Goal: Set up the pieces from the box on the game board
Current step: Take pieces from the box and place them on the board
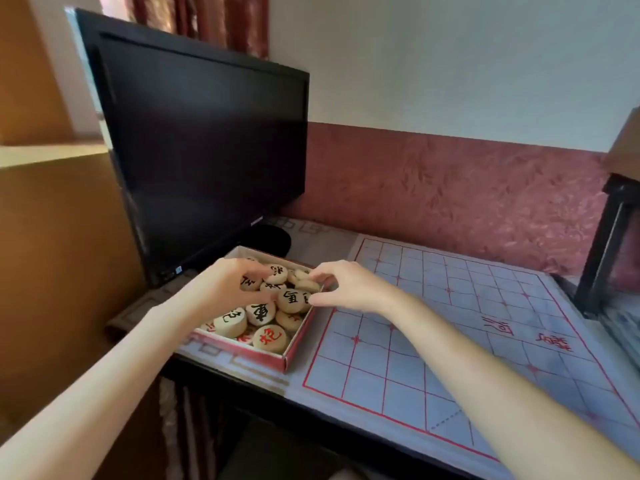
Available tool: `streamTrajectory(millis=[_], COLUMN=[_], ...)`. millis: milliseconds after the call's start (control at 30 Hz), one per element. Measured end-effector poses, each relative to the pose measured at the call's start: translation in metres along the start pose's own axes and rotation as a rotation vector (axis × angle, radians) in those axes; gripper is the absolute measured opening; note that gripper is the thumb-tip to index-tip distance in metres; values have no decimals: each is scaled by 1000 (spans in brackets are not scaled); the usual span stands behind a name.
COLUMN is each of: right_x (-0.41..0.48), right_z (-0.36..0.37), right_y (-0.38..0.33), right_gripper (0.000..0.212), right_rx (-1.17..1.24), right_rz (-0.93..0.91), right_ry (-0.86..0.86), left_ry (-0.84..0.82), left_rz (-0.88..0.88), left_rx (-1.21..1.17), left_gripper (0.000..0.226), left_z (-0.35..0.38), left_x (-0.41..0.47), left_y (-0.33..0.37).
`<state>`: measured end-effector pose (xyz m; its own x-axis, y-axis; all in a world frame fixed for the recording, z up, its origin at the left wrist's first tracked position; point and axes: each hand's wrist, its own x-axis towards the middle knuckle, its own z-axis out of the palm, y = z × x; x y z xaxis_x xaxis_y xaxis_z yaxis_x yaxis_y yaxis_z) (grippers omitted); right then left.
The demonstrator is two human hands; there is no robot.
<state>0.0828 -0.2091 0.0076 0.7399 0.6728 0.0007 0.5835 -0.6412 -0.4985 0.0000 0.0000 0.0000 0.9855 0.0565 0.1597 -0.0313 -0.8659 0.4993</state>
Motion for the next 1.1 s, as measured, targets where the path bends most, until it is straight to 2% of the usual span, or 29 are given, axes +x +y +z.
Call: streamTrajectory(millis=[233, 433, 667, 833, 1000, 1100], right_x=[10, 14, 14, 9, 1, -9], right_z=[29, 38, 43, 47, 41, 32], right_y=[-12, -12, -13, -12, -7, -1], right_gripper=[51, 48, 50, 51, 55, 53], right_rx=[21, 125, 169, 214, 225, 212], right_rz=[-14, -6, -25, -38, -58, -70], right_ry=[16, 21, 76, 110, 175, 224], left_ry=[3, 77, 37, 53, 232, 251], left_rz=[-13, 25, 99, 85, 102, 140], left_rx=[58, 168, 332, 233, 36, -58], left_gripper=[47, 47, 56, 52, 57, 54], left_z=[12, 24, 28, 30, 27, 22], left_x=[-16, -13, -12, -10, -13, -14], left_y=[-20, -16, -20, -24, -12, 6])
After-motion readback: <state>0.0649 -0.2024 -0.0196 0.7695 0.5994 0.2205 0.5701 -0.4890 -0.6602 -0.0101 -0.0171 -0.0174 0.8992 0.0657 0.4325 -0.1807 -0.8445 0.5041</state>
